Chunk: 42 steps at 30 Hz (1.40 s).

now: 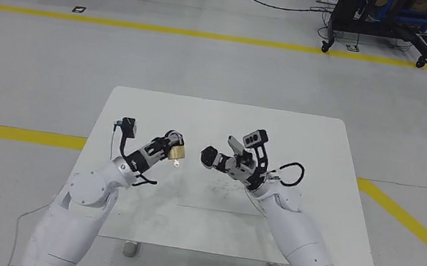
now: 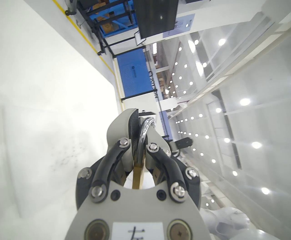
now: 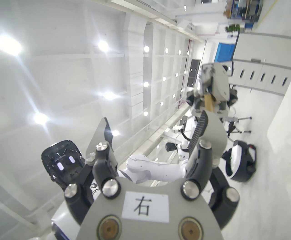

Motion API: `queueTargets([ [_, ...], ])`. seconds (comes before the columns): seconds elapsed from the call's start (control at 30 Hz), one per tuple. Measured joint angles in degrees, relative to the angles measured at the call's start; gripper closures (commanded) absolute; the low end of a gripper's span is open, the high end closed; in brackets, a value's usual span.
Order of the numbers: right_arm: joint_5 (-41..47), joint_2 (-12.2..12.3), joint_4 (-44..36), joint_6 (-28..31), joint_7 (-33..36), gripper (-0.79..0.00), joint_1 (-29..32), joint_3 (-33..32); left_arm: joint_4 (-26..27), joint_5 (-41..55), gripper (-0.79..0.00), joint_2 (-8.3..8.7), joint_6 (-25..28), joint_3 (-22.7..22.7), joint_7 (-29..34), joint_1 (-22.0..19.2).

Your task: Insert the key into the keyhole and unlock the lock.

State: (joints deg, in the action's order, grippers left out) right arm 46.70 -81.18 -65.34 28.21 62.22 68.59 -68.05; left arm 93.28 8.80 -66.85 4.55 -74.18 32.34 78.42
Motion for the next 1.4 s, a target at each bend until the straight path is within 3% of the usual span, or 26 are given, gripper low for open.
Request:
queueTargets([
  [0.13,-9.7,1.9,-8.7,6.2,-7.1,-0.785,5.8,-7.3,3.0,-10.3,0.000,0.21,-11.0,3.5,1.4,-1.7],
  [0.27,-18.4,3.1,-19.4,5.6,-13.9,-0.785,12.5,-12.3,4.1,-22.8,0.000,-0.15,-20.9,9.9,1.6,-4.5],
  [0.53,-18.7,3.1,-20.0,5.3,-14.1,-0.785,12.8,-12.4,-0.3,-36.2,-0.003,-2.17,-32.9,22.8,7.1,-13.6],
  [0.57,-18.7,3.1,-20.0,5.3,-14.1,-0.785,12.8,-12.4,-1.2,-37.3,-0.068,-2.59,-34.1,24.4,7.7,-15.0],
  [0.6,-18.7,3.1,-20.0,5.3,-14.1,-0.785,12.8,-12.4,-2.1,-38.0,-0.231,-2.91,-35.0,25.6,8.2,-15.9],
  [0.63,-18.7,3.1,-20.0,5.3,-14.1,-0.785,12.8,-12.4,-3.1,-38.8,-0.342,-3.20,-35.8,26.7,8.8,-16.9],
  [0.7,-18.7,3.1,-20.0,5.3,-14.1,-0.785,12.8,-12.4,-5.5,-40.7,-0.446,-3.88,-37.5,29.3,10.7,-18.9],
  [0.77,-18.7,3.1,-20.0,5.3,-14.1,-0.785,12.8,-12.4,-7.6,-41.6,-0.785,-4.52,-38.0,31.4,12.9,-20.5],
  [0.83,-18.7,3.1,-20.0,5.3,-14.1,-0.785,12.8,-12.4,-8.6,-41.0,-0.785,-4.94,-38.4,32.2,13.7,-21.1],
  [1.1,-19.5,3.1,-20.2,4.7,-14.8,-0.785,12.7,-12.0,-6.8,-38.2,-0.785,-4.42,-37.0,27.7,10.8,-18.1],
  [1.27,-28.0,3.5,-21.0,9.5,-21.1,-0.785,12.7,-14.3,1.4,-36.4,-0.785,-2.23,-30.8,17.8,3.9,-10.9],
  [1.4,-31.6,3.8,-24.0,12.4,-27.6,-0.785,14.6,-17.9,8.5,-40.7,-0.785,-0.20,-23.3,9.3,-2.3,-4.4],
])
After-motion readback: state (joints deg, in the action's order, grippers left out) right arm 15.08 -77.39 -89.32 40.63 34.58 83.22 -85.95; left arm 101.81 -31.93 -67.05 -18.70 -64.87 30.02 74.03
